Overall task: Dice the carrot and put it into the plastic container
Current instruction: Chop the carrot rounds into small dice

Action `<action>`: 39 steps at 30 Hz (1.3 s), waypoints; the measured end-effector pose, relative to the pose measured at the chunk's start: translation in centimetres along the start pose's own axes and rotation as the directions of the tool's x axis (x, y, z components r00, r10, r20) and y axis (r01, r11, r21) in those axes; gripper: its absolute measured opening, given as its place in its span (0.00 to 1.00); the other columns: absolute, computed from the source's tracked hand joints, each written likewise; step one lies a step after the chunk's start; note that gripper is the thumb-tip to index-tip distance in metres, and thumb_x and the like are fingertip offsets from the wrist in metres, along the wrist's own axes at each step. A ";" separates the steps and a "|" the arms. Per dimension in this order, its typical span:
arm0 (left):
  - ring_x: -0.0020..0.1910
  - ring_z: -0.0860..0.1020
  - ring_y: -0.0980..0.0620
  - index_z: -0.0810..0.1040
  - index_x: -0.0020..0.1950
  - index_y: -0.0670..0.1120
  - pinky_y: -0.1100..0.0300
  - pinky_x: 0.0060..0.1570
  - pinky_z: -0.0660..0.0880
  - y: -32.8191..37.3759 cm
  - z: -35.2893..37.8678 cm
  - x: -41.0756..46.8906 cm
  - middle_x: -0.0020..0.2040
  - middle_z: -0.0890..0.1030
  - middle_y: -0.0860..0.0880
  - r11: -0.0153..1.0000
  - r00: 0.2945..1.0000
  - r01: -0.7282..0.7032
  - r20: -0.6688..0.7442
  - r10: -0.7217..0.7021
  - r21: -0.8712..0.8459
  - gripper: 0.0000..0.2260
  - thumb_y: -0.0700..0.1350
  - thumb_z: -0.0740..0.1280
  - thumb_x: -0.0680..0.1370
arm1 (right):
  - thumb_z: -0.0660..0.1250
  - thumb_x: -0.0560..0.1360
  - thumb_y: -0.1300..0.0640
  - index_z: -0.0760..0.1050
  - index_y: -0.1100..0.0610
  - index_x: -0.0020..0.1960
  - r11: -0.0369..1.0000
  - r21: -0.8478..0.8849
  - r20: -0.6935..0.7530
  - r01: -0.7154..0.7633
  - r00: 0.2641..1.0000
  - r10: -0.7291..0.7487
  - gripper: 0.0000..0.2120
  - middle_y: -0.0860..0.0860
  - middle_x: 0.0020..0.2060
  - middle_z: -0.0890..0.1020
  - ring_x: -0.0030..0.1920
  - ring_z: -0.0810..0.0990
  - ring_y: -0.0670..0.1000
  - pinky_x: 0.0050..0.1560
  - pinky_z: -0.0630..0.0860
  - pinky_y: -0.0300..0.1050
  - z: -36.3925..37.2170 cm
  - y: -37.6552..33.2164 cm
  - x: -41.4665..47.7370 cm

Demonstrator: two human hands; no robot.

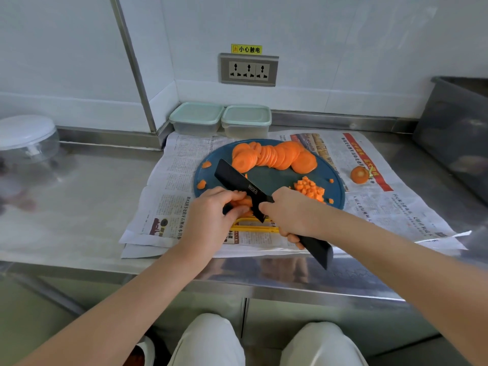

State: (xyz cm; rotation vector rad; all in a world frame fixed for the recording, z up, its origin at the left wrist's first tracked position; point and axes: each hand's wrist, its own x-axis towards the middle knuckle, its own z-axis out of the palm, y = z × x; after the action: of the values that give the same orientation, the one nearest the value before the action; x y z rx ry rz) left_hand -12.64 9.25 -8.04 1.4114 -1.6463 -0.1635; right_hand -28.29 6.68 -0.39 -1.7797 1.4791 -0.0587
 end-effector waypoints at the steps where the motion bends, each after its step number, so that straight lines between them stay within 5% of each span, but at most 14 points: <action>1: 0.47 0.80 0.52 0.83 0.54 0.43 0.61 0.50 0.76 0.0 0.0 0.0 0.46 0.83 0.49 1.000 1.000 -0.005 -0.001 0.005 -0.002 0.13 0.40 0.75 0.70 | 0.56 0.81 0.56 0.65 0.63 0.42 1.000 -0.007 -0.014 -0.004 1.000 0.004 0.12 0.58 0.25 0.69 0.17 0.66 0.52 0.21 0.70 0.40 0.3 0.0 0.3; 8: 0.48 0.80 0.50 0.83 0.55 0.42 0.54 0.52 0.77 -0.1 -0.1 -0.1 0.47 0.83 0.48 1.000 0.999 -0.030 0.012 0.030 -0.005 0.14 0.41 0.75 0.70 | 0.54 0.81 0.55 0.63 0.58 0.37 0.972 -0.235 -0.148 0.030 0.987 -0.067 0.15 0.55 0.30 0.72 0.28 0.75 0.55 0.24 0.69 0.41 1.2 -0.9 1.2; 11: 0.53 0.79 0.53 0.81 0.58 0.43 0.59 0.56 0.75 -0.4 -0.4 -0.2 0.52 0.81 0.49 0.999 0.998 -0.035 0.060 0.036 -0.015 0.19 0.44 0.76 0.69 | 0.55 0.81 0.55 0.65 0.62 0.39 0.994 -0.109 -0.085 0.009 0.996 -0.018 0.15 0.57 0.27 0.73 0.18 0.72 0.52 0.20 0.69 0.39 0.8 -0.5 1.3; 19: 0.53 0.77 0.56 0.81 0.59 0.43 0.61 0.55 0.75 -0.3 -0.4 -0.2 0.54 0.80 0.49 0.998 0.997 -0.067 0.029 0.067 0.003 0.19 0.42 0.76 0.69 | 0.57 0.81 0.55 0.68 0.64 0.43 0.998 0.060 -0.014 0.026 1.000 -0.025 0.13 0.56 0.25 0.71 0.18 0.68 0.51 0.21 0.70 0.40 -0.1 0.5 0.4; 22: 0.50 0.80 0.53 0.81 0.58 0.42 0.60 0.51 0.77 -0.3 -0.3 -0.3 0.51 0.81 0.48 0.995 0.995 -0.092 0.031 0.091 0.038 0.18 0.42 0.76 0.69 | 0.56 0.81 0.54 0.68 0.63 0.41 0.995 -0.073 -0.062 0.072 0.995 -0.076 0.14 0.55 0.25 0.73 0.16 0.70 0.49 0.20 0.69 0.39 0.1 0.6 0.4; 28: 0.49 0.81 0.49 0.81 0.57 0.40 0.60 0.50 0.75 -0.1 -0.4 -0.4 0.50 0.82 0.46 0.992 0.995 -0.097 0.028 0.095 0.079 0.18 0.42 0.76 0.69 | 0.53 0.82 0.52 0.64 0.57 0.35 0.895 -0.427 -0.166 0.128 0.962 -0.217 0.18 0.52 0.31 0.70 0.32 0.73 0.52 0.27 0.65 0.41 0.8 0.2 0.8; 32: 0.48 0.81 0.49 0.81 0.58 0.40 0.60 0.51 0.75 -0.1 -0.5 -0.4 0.50 0.82 0.46 0.994 0.996 -0.085 0.023 0.084 0.071 0.18 0.42 0.76 0.69 | 0.50 0.83 0.53 0.71 0.62 0.45 0.853 -0.500 -0.168 0.150 0.949 -0.265 0.17 0.51 0.32 0.66 0.31 0.67 0.49 0.26 0.58 0.40 0.9 0.2 1.0; 35: 0.48 0.81 0.49 0.81 0.58 0.40 0.59 0.50 0.77 0.0 -0.4 -0.4 0.50 0.82 0.46 0.995 0.996 -0.082 0.024 0.080 0.065 0.18 0.42 0.76 0.69 | 0.53 0.82 0.53 0.69 0.61 0.43 0.898 -0.419 -0.166 0.133 0.961 -0.220 0.15 0.52 0.32 0.70 0.28 0.70 0.49 0.23 0.64 0.40 0.8 0.5 1.0; 39: 0.47 0.81 0.48 0.81 0.58 0.41 0.51 0.48 0.80 -0.1 -0.3 -0.5 0.50 0.82 0.46 0.994 0.995 -0.093 0.023 0.092 0.055 0.17 0.43 0.75 0.70 | 0.57 0.81 0.55 0.67 0.61 0.39 0.998 0.060 -0.043 0.026 0.999 -0.024 0.14 0.54 0.23 0.71 0.18 0.68 0.51 0.20 0.69 0.40 0.2 1.4 0.6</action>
State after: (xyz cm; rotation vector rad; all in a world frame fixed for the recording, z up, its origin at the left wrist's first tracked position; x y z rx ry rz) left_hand -12.38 9.76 -8.15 1.3754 -1.7412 -0.0794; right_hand -29.13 6.31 -1.65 -1.7582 1.4697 -0.1528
